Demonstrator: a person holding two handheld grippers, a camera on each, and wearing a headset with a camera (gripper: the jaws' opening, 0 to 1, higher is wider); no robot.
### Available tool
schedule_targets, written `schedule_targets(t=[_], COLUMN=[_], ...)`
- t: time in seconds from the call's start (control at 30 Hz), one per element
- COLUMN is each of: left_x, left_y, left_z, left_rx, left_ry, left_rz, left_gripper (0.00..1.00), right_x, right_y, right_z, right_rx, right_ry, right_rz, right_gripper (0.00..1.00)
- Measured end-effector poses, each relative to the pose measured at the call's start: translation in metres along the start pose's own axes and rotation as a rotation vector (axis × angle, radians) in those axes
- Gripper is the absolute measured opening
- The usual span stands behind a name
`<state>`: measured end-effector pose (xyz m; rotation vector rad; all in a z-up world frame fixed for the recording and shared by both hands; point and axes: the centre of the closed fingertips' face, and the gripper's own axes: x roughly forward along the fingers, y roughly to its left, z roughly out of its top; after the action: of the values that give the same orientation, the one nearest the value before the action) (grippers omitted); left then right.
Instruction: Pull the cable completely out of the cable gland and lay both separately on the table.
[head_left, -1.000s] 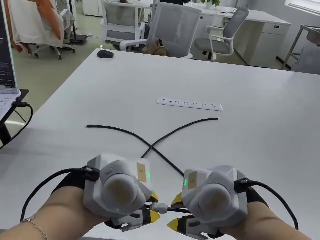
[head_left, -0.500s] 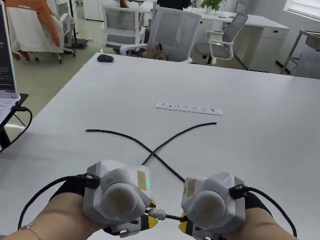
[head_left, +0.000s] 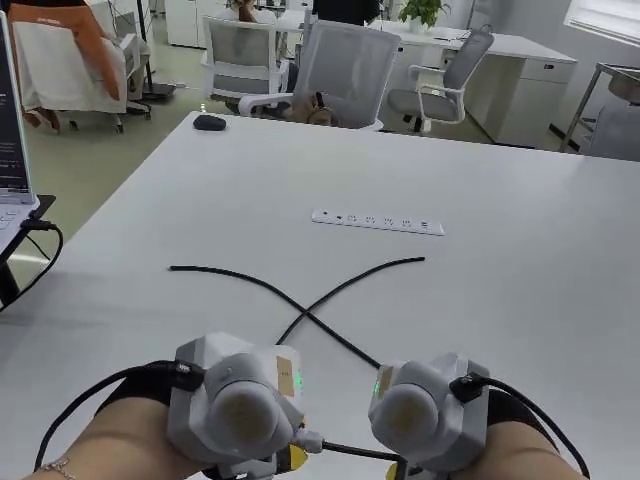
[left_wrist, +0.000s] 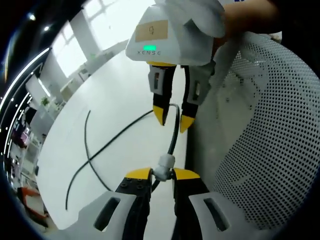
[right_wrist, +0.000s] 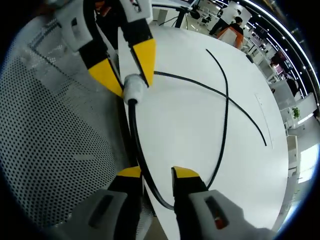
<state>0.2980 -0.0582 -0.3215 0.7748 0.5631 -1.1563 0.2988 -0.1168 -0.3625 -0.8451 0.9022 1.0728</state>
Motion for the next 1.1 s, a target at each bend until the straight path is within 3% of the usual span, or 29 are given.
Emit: schedule_targets(t=[0.13,0.2,0.23,0.27,0.33,0.4,0.63,0.77,1.1], left_x=[-0.001,-0.002,-0.002,-0.002,-0.003,-0.002,-0.002,-0.003,-0.003], left_y=[0.000,0.001,0.001,0.001,0.001,0.001,0.002,0.005,0.010], left_z=[0.004,0.007,0.007,0.008,0.009,0.009,0.013,0.009,0.000], left_rx=[0.002,0.000,-0.002,-0.004,-0.001,0.000,-0.010,-0.017,-0.020], left_ry=[-0.016,-0.031,-0.034,-0.041,-0.046,-0.047,-0.064,-0.048,-0.009], left_rz=[0.000,-0.001,-0.001,0.001,0.002,0.000,0.000,0.011,0.035], left_gripper=[0.17,0.17,0.17,0.17,0.17,0.17,0.17,0.17,0.17], right_x=[-0.003,-0.004,-0.005,-0.008,-0.010,-0.008,-0.004,-0.003,-0.003], right_y=[0.003,0.009,0.011,0.013,0.015,0.014,0.012,0.004,-0.007], right_z=[0.014,0.024,0.027,0.037,0.039,0.035,0.029,0.015,-0.002], right_rx=[-0.052,-0.065,-0.069,-0.074,-0.076,-0.087,-0.096,-0.119,-0.046], right_ry=[-0.058,-0.100,-0.112,-0.166,-0.178,-0.160,-0.122,-0.050,0.018], right_rz=[0.008,0.036,0.041,0.044,0.054,0.056,0.039,-0.007,-0.040], right_gripper=[0.26,0.26,0.24,0.22,0.14,0.04,0.03,0.03,0.04])
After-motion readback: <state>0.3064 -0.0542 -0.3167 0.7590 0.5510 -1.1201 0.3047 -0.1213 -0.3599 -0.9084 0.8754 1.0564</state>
